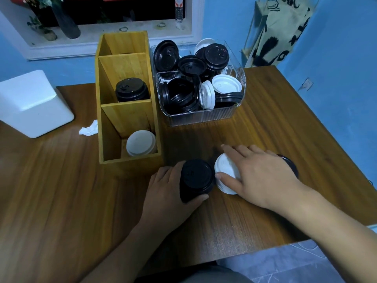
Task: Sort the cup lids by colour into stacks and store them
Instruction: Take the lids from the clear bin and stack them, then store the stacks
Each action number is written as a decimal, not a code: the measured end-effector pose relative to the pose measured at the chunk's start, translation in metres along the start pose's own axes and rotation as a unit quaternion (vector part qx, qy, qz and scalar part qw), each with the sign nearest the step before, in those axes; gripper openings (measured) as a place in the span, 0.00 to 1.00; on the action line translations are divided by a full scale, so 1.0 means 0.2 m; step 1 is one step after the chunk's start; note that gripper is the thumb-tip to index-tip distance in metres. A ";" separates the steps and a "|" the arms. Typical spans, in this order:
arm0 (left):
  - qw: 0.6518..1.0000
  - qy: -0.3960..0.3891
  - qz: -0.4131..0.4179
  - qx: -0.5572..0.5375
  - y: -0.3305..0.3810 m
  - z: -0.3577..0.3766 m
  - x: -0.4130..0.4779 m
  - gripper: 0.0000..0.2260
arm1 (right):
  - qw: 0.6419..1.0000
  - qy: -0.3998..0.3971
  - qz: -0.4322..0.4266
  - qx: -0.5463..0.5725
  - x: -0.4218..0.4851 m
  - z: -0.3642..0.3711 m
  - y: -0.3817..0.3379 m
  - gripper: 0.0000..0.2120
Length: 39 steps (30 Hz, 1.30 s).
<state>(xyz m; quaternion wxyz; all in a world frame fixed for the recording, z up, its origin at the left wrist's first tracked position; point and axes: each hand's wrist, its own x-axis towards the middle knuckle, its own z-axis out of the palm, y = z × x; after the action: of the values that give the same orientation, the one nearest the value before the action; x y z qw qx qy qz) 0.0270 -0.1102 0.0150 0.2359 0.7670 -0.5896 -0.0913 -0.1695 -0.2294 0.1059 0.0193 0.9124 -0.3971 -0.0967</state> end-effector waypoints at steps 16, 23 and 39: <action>1.000 0.015 0.006 -0.003 0.01 -0.01 -0.01 0.41 | 0.963 0.114 -0.017 0.242 0.29 -0.23 0.20 0.28; 1.000 0.005 0.002 -0.007 0.01 -0.01 0.00 0.41 | 0.965 0.192 0.040 0.175 0.78 -0.27 0.25 0.11; 1.000 0.018 0.007 -0.010 0.01 -0.01 -0.01 0.41 | 0.689 0.095 0.007 0.718 0.44 -0.33 0.31 0.13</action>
<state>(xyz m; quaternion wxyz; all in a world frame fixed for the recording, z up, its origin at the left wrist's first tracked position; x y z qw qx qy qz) 0.0255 -0.1081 0.0182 0.2547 0.7620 -0.5897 -0.0816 -0.1420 -0.3388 0.1637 -0.6039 0.6489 -0.3481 0.3050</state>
